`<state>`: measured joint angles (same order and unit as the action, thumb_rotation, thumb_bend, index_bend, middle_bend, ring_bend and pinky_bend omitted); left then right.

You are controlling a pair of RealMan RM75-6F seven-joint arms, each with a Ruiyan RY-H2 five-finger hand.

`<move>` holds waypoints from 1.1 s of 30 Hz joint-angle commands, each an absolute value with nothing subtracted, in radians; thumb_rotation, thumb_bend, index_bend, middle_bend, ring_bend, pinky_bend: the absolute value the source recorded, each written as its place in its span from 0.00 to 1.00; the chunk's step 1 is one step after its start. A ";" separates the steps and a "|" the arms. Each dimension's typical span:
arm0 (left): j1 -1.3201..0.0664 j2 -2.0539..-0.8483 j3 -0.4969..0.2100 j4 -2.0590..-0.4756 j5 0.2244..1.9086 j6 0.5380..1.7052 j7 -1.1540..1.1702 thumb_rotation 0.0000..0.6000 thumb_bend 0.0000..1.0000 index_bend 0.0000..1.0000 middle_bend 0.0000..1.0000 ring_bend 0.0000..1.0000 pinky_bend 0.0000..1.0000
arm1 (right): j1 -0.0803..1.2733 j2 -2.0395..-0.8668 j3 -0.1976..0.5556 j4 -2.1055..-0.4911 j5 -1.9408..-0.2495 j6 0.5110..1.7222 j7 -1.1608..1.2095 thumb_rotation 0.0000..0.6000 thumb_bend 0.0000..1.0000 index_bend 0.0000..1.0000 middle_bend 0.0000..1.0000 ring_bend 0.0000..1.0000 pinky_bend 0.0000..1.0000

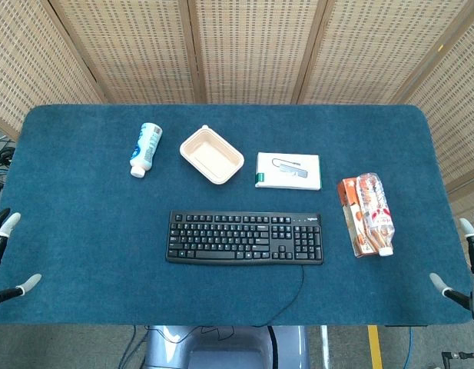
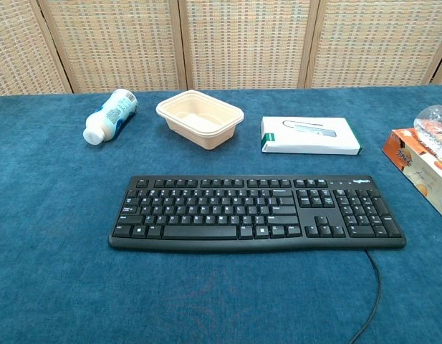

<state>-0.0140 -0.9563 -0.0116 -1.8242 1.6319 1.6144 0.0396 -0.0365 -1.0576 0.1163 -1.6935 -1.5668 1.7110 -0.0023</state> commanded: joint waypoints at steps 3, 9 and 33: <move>-0.014 -0.955 -0.012 -1.824 1.632 1.613 0.038 1.00 0.00 0.00 0.00 0.00 0.00 | -0.036 -1.058 0.115 -1.695 -1.566 1.708 -0.008 1.00 0.13 0.05 0.00 0.00 0.00; -0.014 -0.952 -0.010 -1.826 1.634 1.612 0.029 1.00 0.00 0.00 0.00 0.00 0.00 | -0.030 -1.057 0.116 -1.698 -1.554 1.687 -0.016 1.00 0.13 0.05 0.00 0.00 0.00; -0.048 -0.942 -0.045 -1.834 1.544 1.552 0.014 1.00 0.00 0.00 0.00 0.00 0.00 | 0.534 -0.998 0.224 -2.003 -1.289 0.875 -0.397 1.00 1.00 0.11 0.78 1.00 1.00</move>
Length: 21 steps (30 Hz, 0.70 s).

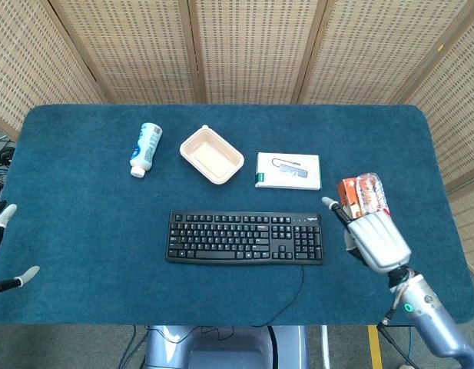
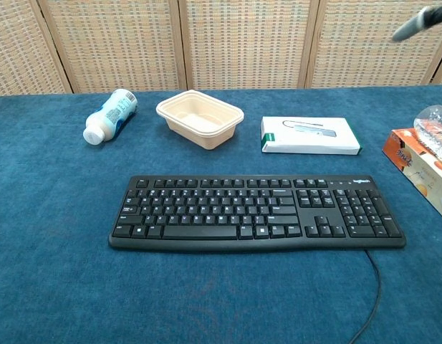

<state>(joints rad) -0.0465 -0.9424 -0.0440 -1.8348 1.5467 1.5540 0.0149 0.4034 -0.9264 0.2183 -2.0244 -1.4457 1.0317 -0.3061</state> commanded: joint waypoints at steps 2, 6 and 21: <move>-0.049 -0.942 -0.047 -1.834 1.541 1.550 0.012 1.00 0.00 0.00 0.00 0.00 0.00 | 0.571 -1.044 0.209 -1.974 -1.229 0.841 -0.454 1.00 1.00 0.11 0.78 1.00 1.00; -0.053 -0.940 -0.050 -1.835 1.532 1.542 0.013 1.00 0.00 0.00 0.00 0.00 0.00 | 0.627 -1.130 0.176 -1.919 -1.119 0.810 -0.550 1.00 1.00 0.12 0.78 1.00 1.00; -0.062 -0.951 -0.050 -1.834 1.521 1.527 0.038 1.00 0.00 0.00 0.00 0.00 0.00 | 0.726 -1.322 0.080 -1.804 -0.864 0.898 -0.755 1.00 1.00 0.13 0.78 1.00 1.00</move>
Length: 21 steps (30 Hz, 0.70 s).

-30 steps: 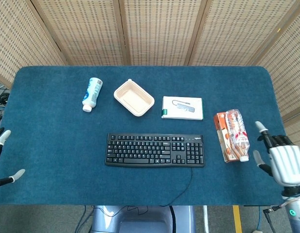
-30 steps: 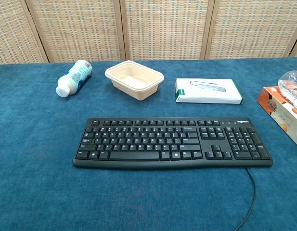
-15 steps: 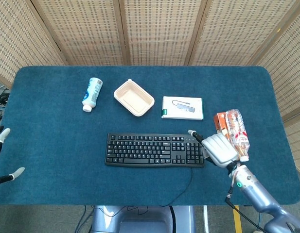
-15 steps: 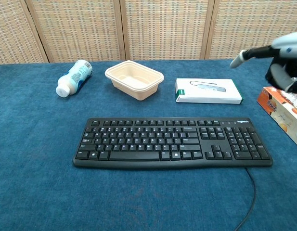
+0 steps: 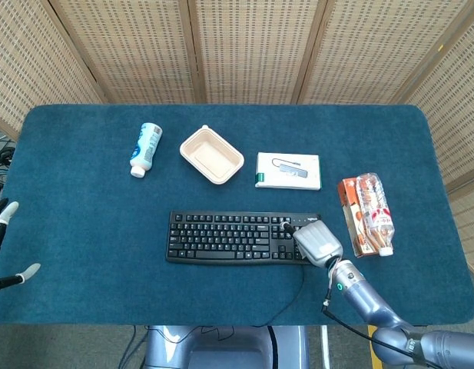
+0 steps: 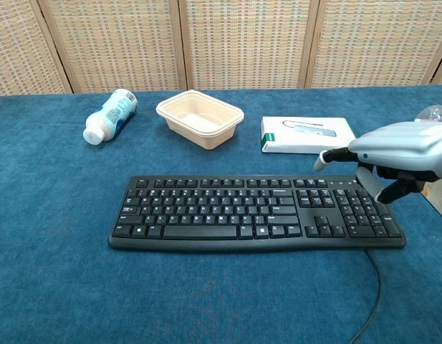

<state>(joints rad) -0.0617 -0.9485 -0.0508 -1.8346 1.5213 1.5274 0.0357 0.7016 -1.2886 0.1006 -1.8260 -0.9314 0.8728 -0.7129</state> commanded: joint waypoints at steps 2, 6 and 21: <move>-0.062 -0.952 -0.050 -1.833 1.519 1.527 0.040 1.00 0.00 0.00 0.00 0.00 0.00 | 0.736 -1.329 0.073 -1.797 -0.834 0.907 -0.774 1.00 1.00 0.14 0.78 1.00 1.00; -0.065 -0.955 -0.051 -1.835 1.514 1.522 0.048 1.00 0.00 0.00 0.00 0.00 0.00 | 0.757 -1.336 0.054 -1.795 -0.770 0.924 -0.811 1.00 1.00 0.15 0.78 1.00 1.00; -0.067 -0.958 -0.053 -1.837 1.505 1.519 0.058 1.00 0.00 0.00 0.00 0.00 0.00 | 0.812 -1.362 0.013 -1.780 -0.668 0.957 -0.843 1.00 1.00 0.17 0.78 1.00 1.00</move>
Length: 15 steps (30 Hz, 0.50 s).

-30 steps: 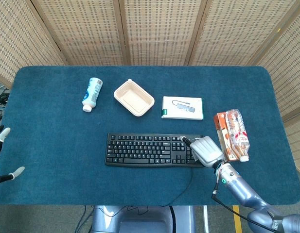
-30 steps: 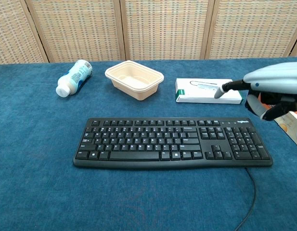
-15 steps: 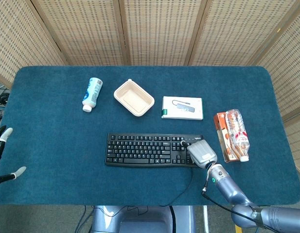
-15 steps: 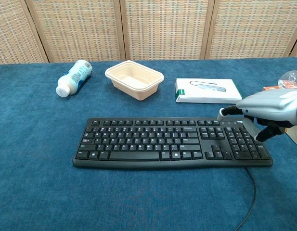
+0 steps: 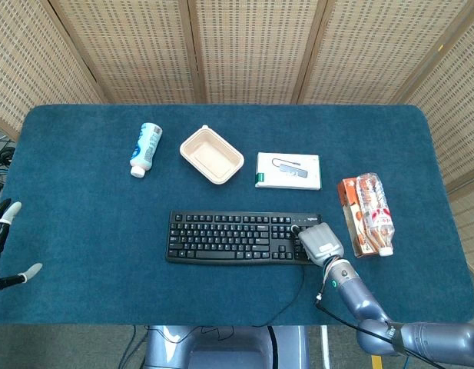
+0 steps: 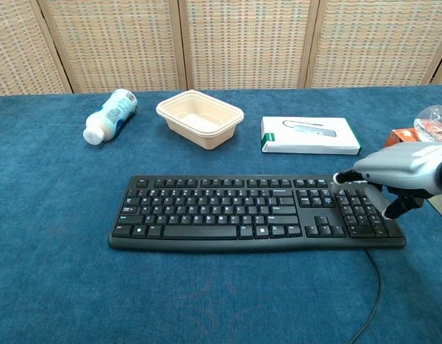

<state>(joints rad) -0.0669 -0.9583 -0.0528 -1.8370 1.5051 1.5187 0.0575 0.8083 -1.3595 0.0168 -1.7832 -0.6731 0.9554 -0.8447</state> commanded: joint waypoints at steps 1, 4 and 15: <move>-0.067 -0.959 -0.052 -1.837 1.504 1.518 0.058 1.00 0.00 0.00 0.00 0.00 0.00 | 0.815 -1.363 0.010 -1.777 -0.663 0.958 -0.843 1.00 1.00 0.17 0.78 1.00 1.00; -0.068 -0.959 -0.053 -1.837 1.504 1.517 0.059 1.00 0.00 0.00 0.00 0.00 0.00 | 0.821 -1.364 0.002 -1.773 -0.652 0.961 -0.841 1.00 1.00 0.17 0.78 1.00 1.00; -0.068 -0.964 -0.051 -1.837 1.504 1.517 0.071 1.00 0.00 0.00 0.00 0.00 0.00 | 0.844 -1.376 -0.022 -1.762 -0.620 0.983 -0.856 1.00 1.00 0.17 0.78 1.00 1.00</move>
<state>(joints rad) -0.0683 -0.9636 -0.0510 -1.8373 1.5038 1.5170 0.0712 0.8410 -1.3737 -0.0200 -1.7627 -0.6237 0.9798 -0.8522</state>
